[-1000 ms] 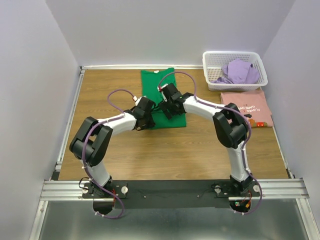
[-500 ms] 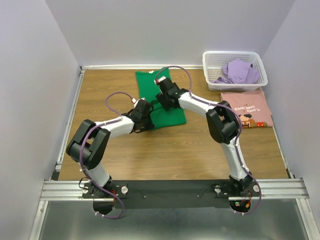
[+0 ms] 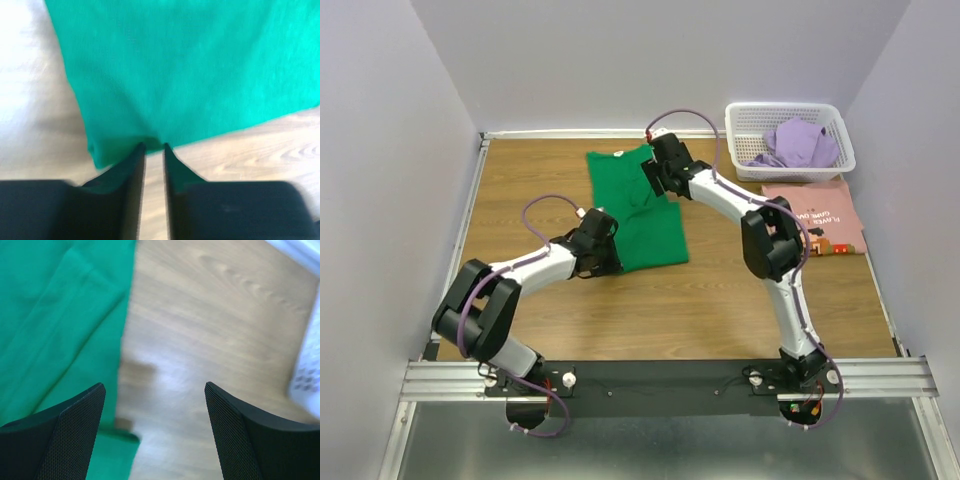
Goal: Fold and stack the t-shirts
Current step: Fold the tshirt
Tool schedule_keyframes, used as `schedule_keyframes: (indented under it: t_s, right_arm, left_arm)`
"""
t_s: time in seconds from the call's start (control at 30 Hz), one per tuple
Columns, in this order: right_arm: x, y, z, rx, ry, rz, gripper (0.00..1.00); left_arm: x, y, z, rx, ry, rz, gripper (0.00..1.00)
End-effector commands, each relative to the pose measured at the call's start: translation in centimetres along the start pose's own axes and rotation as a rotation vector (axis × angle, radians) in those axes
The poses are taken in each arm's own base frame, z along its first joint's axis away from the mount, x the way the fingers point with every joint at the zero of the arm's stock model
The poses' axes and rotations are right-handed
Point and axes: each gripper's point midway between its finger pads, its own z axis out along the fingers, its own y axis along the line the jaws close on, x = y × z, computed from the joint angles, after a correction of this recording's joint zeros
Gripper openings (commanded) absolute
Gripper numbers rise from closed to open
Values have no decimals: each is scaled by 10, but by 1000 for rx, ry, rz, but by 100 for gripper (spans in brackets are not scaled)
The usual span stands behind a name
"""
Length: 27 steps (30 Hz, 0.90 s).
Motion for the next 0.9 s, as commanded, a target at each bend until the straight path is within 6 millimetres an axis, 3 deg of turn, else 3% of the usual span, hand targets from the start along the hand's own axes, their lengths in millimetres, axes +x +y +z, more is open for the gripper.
schedule_keyframes:
  t_s: [0.0,0.1,0.17,0.23,0.27,0.33,0.37,0.47,0.5,0.63,0.77,0.87]
  right_arm:
    - [-20,7,-40,-112,-51,163,87]
    - [-11,5,-73,-226,-37,284,85]
    - [-9,12,-88,-335,-29,343,83]
    - [-10,9,-101,-411,-30,412,79]
    - [-3,19,-105,-481,-9,444,74]
    - [2,17,-106,-535,0,489,65]
    - [5,18,-105,-591,12,526,57]
    - [9,24,-102,-694,30,564,44]
    - [16,24,-95,-707,52,588,34]
    - [31,33,-75,-761,94,616,11]
    - [51,35,-51,-789,137,656,3]
    - [72,36,-30,-794,181,688,2]
  left_arm:
    - [-9,-1,-24,-3,-19,11,37]
    - [-43,-16,-47,62,-95,-12,48]
    - [-59,-21,-57,94,-145,-20,51]
    - [-81,-23,-67,120,-219,-33,51]
    - [-88,-22,-68,124,-236,-29,51]
    - [-99,-22,-62,143,-248,-29,45]
    - [-107,-17,-58,143,-252,-36,39]
    - [-122,-13,-37,146,-247,-53,30]
    - [-130,-11,-25,143,-250,-59,27]
    - [-144,-4,7,123,-231,-67,21]
    - [-148,14,35,81,-192,-109,19]
    - [-139,27,48,68,-148,-148,18]
